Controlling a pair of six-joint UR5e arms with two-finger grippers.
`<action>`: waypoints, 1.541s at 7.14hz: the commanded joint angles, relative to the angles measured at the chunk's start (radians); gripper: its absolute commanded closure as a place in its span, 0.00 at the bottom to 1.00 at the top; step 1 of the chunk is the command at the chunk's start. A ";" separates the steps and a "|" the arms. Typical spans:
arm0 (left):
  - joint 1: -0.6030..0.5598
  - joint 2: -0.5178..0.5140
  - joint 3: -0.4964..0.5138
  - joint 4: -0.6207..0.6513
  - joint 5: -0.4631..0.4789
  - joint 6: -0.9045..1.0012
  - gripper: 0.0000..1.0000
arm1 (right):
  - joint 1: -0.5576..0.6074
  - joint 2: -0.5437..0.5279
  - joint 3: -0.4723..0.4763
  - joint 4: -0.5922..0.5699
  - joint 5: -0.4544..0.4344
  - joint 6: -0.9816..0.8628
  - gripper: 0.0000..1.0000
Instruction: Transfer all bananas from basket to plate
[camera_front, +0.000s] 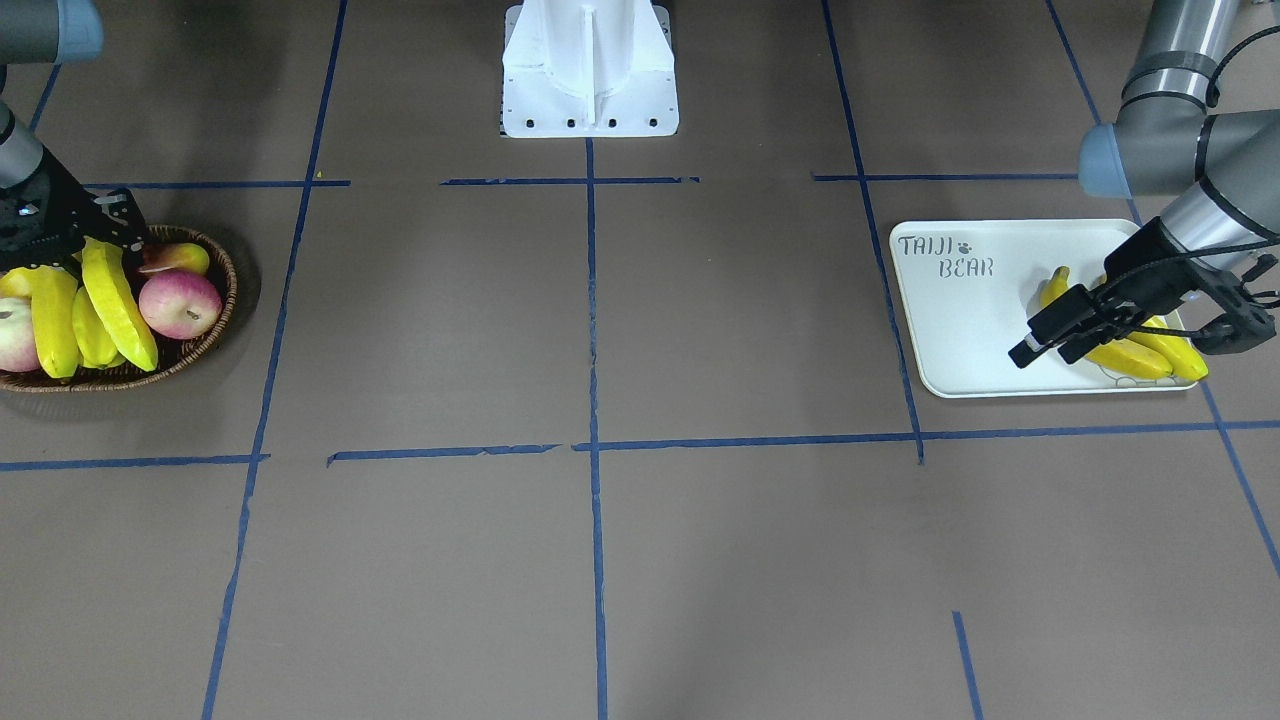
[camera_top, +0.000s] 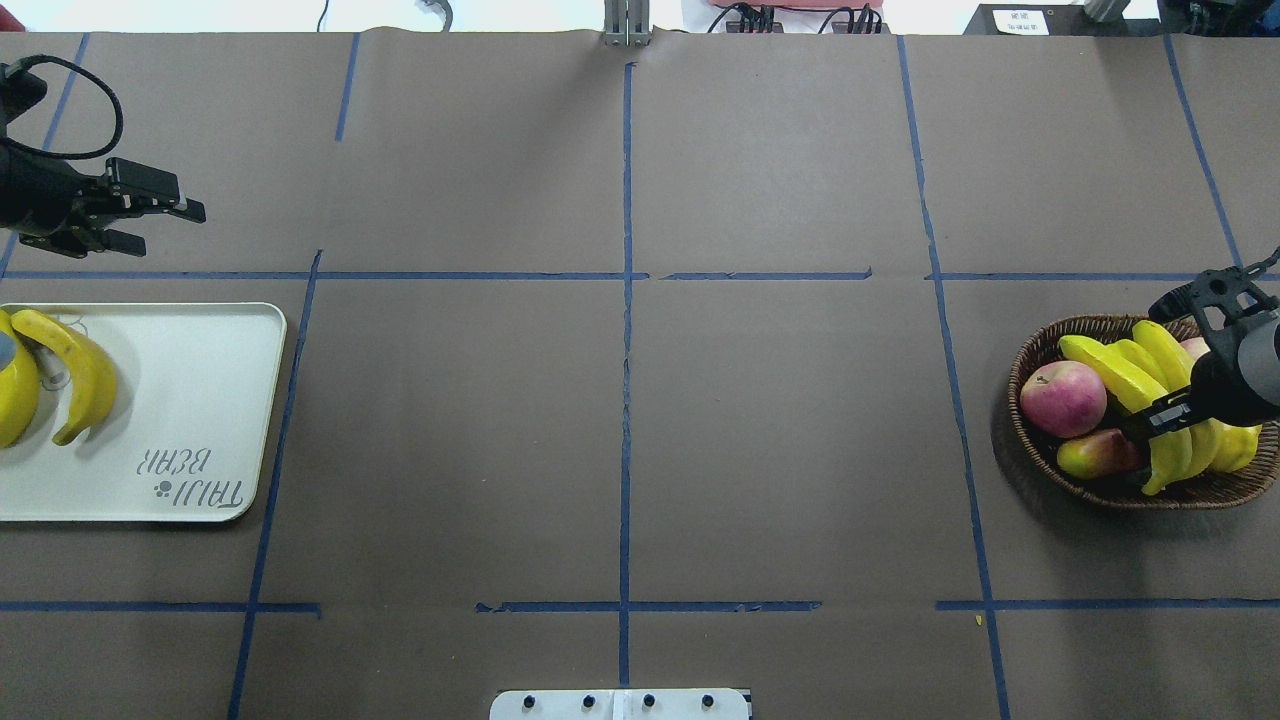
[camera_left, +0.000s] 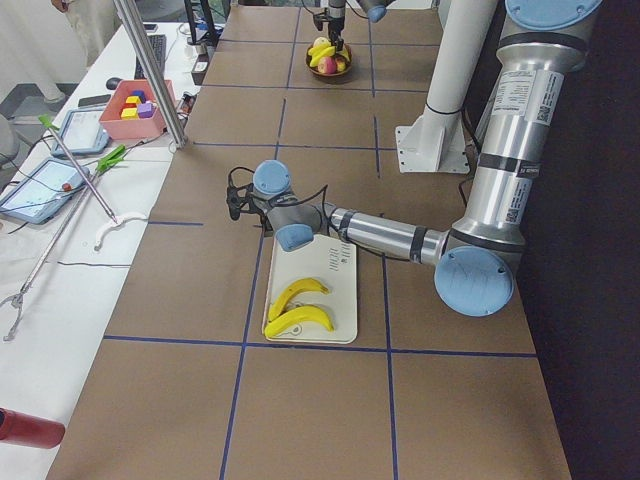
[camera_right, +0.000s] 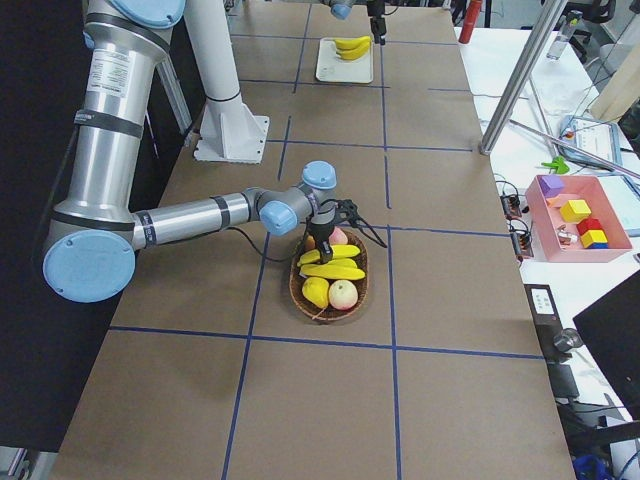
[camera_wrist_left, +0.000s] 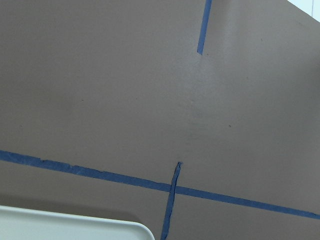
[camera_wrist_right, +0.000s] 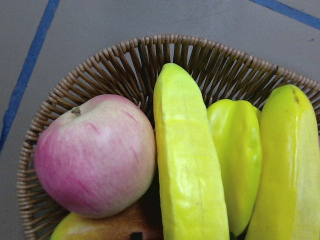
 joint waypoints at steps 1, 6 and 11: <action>0.000 0.001 0.000 0.000 0.000 0.000 0.00 | -0.001 0.003 0.001 0.001 -0.001 0.000 0.77; 0.026 0.000 0.001 -0.005 0.000 0.000 0.00 | 0.099 0.013 0.153 -0.090 0.095 0.000 1.00; 0.093 -0.080 -0.018 -0.044 0.008 -0.148 0.00 | -0.011 0.449 0.082 -0.077 0.103 0.476 0.99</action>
